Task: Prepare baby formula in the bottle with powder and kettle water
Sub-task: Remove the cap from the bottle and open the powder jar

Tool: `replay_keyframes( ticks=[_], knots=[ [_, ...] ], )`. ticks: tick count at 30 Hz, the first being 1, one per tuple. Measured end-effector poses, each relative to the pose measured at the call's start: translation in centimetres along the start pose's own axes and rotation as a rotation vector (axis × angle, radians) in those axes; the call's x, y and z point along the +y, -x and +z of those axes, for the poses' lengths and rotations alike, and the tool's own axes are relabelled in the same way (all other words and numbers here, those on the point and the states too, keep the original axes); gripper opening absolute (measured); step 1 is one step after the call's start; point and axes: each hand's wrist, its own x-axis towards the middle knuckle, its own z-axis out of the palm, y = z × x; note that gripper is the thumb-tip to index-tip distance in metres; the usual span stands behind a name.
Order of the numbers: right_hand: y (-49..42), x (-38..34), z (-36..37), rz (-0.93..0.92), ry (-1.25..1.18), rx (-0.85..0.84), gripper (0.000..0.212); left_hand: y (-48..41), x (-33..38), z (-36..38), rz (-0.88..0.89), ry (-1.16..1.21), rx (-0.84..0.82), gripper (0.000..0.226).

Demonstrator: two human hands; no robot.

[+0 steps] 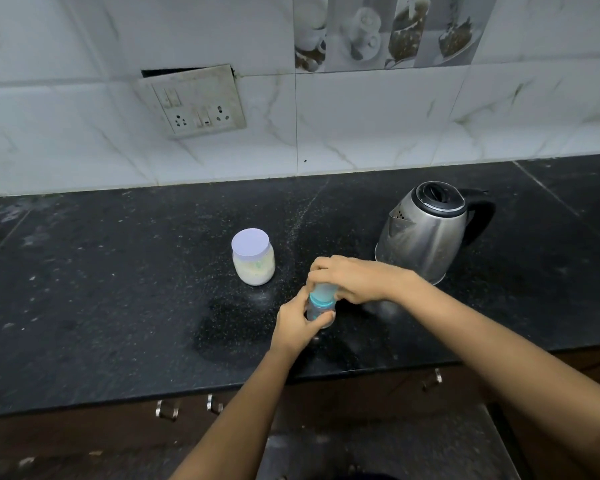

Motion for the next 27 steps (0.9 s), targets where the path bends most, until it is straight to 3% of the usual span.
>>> replay_keyframes(
  ticks=[2, 6, 11, 14, 23, 27],
  knots=[
    [0.6, 0.5, -1.2, -0.003, -0.154, 0.093, 0.046, 0.1, 0.0, 0.0, 0.006, 0.006, -0.006, 0.052],
    [3.2, 2.1, -1.7, 0.283, -0.411, 0.317, 0.059, 0.3, 0.0, 0.2, -0.003, 0.039, 0.0, 0.057],
    [6.2, 2.7, 5.9, 0.554, -0.77, 0.696, 0.035, 0.2, -0.3, 0.2, -0.029, 0.076, -0.011, 0.058],
    [7.4, 2.6, 10.3, 0.667, -0.876, 0.742, 0.037, 0.3, -0.3, 0.3, -0.041, 0.089, -0.009, 0.059],
    [7.9, 2.4, 13.1, 0.749, -0.739, 0.727, 0.064, 0.3, -0.4, 0.5, -0.062, 0.096, 0.003, 0.062],
    [6.7, 0.5, 11.1, 0.686, -0.389, 0.959, 0.075, 0.4, -0.4, 0.6, -0.067, 0.119, 0.015, 0.064]
  ],
)
